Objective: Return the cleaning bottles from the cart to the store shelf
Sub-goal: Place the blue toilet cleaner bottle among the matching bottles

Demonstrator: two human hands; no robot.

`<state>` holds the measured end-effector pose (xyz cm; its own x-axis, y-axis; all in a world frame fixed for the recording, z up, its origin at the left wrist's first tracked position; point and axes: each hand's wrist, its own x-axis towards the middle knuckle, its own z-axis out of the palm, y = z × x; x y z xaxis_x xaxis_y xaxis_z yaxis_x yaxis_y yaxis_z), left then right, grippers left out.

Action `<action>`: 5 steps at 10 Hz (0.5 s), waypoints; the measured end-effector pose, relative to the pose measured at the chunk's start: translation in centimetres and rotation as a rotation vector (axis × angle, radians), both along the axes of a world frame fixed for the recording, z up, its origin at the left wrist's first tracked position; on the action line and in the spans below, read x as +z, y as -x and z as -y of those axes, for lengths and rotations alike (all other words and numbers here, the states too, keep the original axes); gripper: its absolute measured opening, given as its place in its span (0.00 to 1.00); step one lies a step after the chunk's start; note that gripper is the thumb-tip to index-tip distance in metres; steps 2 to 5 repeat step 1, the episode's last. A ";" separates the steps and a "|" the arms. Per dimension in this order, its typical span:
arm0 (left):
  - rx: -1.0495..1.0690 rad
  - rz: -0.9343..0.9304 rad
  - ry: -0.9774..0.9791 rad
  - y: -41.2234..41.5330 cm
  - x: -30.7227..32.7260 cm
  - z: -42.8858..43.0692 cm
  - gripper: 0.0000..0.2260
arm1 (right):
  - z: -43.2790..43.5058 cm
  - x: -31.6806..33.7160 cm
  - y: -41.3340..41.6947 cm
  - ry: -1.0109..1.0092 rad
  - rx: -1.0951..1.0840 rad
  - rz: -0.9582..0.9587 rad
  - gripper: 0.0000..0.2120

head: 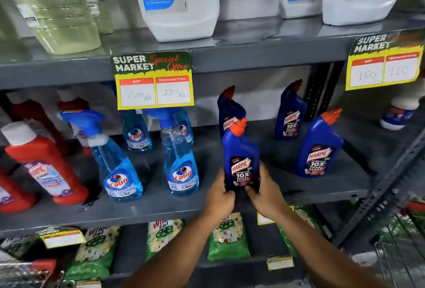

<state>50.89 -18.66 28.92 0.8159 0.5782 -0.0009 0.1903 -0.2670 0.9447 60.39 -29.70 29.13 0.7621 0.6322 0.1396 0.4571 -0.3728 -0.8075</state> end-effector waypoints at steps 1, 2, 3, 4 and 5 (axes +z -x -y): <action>-0.013 0.026 -0.006 -0.5 -0.2 0.0 0.38 | 0.0 0.3 -0.2 0.007 0.011 -0.006 0.37; -0.013 0.026 -0.006 -0.5 -0.2 0.0 0.38 | 0.0 0.3 -0.2 0.007 0.011 -0.006 0.37; -0.013 0.026 -0.006 -0.5 -0.2 0.0 0.38 | 0.0 0.3 -0.2 0.007 0.011 -0.006 0.37; -0.013 0.026 -0.006 -0.5 -0.2 0.0 0.38 | 0.0 0.3 -0.2 0.007 0.011 -0.006 0.37; -0.013 0.026 -0.006 -0.5 -0.2 0.0 0.38 | 0.0 0.3 -0.2 0.007 0.011 -0.006 0.37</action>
